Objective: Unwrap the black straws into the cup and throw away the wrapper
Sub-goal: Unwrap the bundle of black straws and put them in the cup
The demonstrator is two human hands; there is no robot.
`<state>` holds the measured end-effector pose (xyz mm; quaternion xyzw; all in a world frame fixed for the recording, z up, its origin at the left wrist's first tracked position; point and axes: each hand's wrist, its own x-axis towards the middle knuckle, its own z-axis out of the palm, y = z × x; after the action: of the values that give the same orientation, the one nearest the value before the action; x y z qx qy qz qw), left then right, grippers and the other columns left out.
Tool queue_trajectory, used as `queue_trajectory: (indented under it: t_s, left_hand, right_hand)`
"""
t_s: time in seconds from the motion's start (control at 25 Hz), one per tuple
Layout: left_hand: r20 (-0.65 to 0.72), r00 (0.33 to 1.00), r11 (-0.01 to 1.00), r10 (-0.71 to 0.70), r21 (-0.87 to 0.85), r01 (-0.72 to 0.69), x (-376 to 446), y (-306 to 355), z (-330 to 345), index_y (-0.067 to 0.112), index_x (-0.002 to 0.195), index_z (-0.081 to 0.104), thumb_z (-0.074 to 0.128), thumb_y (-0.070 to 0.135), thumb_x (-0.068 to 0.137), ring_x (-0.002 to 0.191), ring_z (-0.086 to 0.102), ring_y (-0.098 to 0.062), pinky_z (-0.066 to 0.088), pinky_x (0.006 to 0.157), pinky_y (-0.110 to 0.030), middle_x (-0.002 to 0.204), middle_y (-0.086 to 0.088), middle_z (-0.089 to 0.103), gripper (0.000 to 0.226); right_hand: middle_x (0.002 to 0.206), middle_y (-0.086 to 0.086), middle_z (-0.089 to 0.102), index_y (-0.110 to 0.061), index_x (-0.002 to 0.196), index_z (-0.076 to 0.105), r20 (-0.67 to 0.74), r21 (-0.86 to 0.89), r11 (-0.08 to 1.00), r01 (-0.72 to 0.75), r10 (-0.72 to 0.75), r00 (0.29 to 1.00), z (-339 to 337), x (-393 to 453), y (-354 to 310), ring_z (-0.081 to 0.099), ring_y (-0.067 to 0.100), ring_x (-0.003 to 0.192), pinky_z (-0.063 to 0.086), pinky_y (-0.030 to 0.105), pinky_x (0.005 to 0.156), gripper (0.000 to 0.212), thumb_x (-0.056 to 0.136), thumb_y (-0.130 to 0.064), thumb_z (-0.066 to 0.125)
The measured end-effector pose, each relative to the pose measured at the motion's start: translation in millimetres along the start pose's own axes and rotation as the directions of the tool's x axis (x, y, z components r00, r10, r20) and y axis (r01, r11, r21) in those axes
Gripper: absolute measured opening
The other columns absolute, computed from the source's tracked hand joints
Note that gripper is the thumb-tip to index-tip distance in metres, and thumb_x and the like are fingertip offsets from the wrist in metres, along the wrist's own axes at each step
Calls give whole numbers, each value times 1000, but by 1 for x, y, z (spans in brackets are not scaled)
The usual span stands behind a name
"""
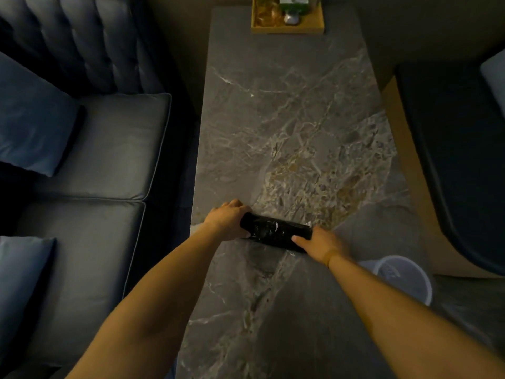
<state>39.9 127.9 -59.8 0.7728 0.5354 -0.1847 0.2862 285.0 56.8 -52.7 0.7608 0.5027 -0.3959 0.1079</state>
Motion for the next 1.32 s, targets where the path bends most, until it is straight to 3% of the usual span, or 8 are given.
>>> queue_trajectory:
  t_s: [0.32, 0.56, 0.72, 0.84, 1.0, 1.12, 1.24, 1.32]
  left_hand:
    - [-49, 999, 997, -20, -72, 16, 1, -2, 11, 29, 134, 50, 77, 43, 70, 117, 47, -31, 50, 89, -47, 124, -7, 46, 70]
    - [-15, 995, 989, -94, -112, 92, -13, -5, 26, 27, 121, 60, 80, 49, 64, 112, 44, -29, 41, 80, -36, 115, -7, 46, 65]
    - [-1, 994, 964, -109, -244, 106, -40, -3, 35, 18, 106, 65, 83, 47, 63, 101, 52, -31, 47, 84, -37, 100, -9, 50, 55]
    - [-71, 991, 897, -111, -436, 70, -71, 4, 43, 10, 95, 66, 87, 37, 62, 88, 60, -28, 47, 74, -35, 93, -11, 62, 47]
    - [-20, 997, 748, -73, -662, 42, -124, 21, 52, 23, 88, 55, 87, 33, 66, 80, 60, -16, 47, 71, -30, 85, 4, 64, 40]
    - [-56, 998, 701, 2, -712, -41, -160, 34, 54, 31, 94, 52, 85, 40, 67, 85, 61, -8, 49, 73, -25, 93, 9, 63, 44]
    - [-149, 988, 580, 36, -802, -142, -185, 57, 44, 31, 129, 47, 85, 38, 69, 115, 54, -7, 48, 92, -26, 125, 9, 54, 71]
    - [-195, 976, 541, 101, -812, -218, -198, 79, 38, 36, 141, 36, 85, 36, 70, 122, 48, -3, 43, 95, -24, 135, 13, 47, 86]
  right_hand:
    - [119, 14, 65, -8, 120, 55, -13, 374, 927, -28, 36, 999, 13, 13, 8, 62, 31, 105, 52, 41, 89, 56, 79, -43, 73]
    - [115, 6, 59, -16, 112, 48, 59, 790, 610, -57, 17, 998, 19, -3, 8, 56, 14, 89, 44, 28, 66, 44, 79, -17, 77]
    - [108, -6, 59, -24, 109, 48, 88, 892, 447, -69, -22, 996, 15, -25, 2, 58, 17, 97, 46, 34, 76, 41, 80, -14, 75]
    - [109, -1, 63, -24, 105, 50, 43, 938, 346, -1, -114, 993, 9, -48, -3, 62, 14, 88, 50, 31, 70, 34, 83, -9, 72]
    - [107, 2, 69, -24, 102, 56, -71, 964, 232, 129, -245, 967, 4, -89, 1, 68, 15, 88, 56, 29, 70, 29, 83, -5, 69]
    - [96, -4, 74, -25, 101, 59, -133, 942, 253, 221, -323, 937, 0, -122, 16, 70, 9, 84, 57, 25, 66, 31, 82, -3, 70]
    - [103, 1, 71, -21, 103, 60, -174, 874, 362, 323, -387, 905, -6, -150, 30, 69, 11, 91, 58, 25, 72, 33, 80, -1, 72]
    - [111, 7, 67, -16, 107, 58, -171, 814, 437, 382, -447, 878, -9, -167, 36, 67, 19, 101, 58, 31, 82, 35, 79, -2, 74]
